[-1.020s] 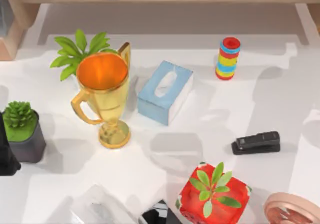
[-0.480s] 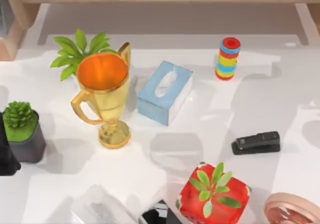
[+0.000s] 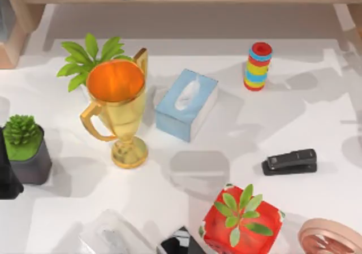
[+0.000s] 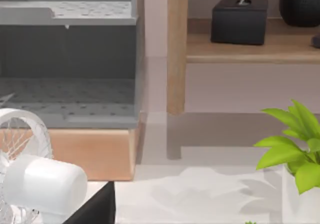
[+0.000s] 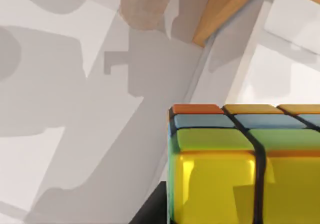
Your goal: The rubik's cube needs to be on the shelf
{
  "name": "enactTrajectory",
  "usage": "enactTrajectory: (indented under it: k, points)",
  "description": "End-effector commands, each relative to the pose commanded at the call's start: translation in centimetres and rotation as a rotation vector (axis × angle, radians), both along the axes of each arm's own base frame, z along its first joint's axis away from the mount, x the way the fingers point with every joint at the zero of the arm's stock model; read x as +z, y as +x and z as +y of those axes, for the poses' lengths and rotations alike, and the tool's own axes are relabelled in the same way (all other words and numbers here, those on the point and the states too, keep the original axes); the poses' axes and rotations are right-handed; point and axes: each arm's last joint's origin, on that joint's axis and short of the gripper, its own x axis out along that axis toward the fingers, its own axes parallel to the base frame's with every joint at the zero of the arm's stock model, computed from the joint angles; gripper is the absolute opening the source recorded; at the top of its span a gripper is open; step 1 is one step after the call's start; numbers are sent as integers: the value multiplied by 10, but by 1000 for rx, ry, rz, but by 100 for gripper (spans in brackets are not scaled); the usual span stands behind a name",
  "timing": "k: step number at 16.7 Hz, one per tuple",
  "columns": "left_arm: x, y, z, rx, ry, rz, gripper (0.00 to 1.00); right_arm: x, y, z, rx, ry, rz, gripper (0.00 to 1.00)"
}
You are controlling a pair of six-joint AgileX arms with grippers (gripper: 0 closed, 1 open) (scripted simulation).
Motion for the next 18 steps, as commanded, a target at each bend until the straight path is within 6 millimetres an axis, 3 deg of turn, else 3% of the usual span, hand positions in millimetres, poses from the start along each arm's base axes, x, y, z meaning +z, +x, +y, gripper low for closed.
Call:
enactTrajectory:
  k: [3, 7, 12, 15, 18]
  points:
    - [0, 0, 0, 0, 0, 0, 100, -22, -11, 40, 56, -6, -75, 0]
    - [0, 0, 0, 0, 0, 0, 100, -81, -23, 85, 88, -14, -193, 0]
    - [0, 0, 0, 0, 0, 0, 100, -150, -43, 125, 39, -6, -468, 0]
    - [0, 0, 0, 0, 0, 0, 100, -171, -58, 143, -25, 38, -678, 0]
    - [0, 0, 0, 0, 0, 0, 100, -175, -70, 159, -93, 121, -882, 0]
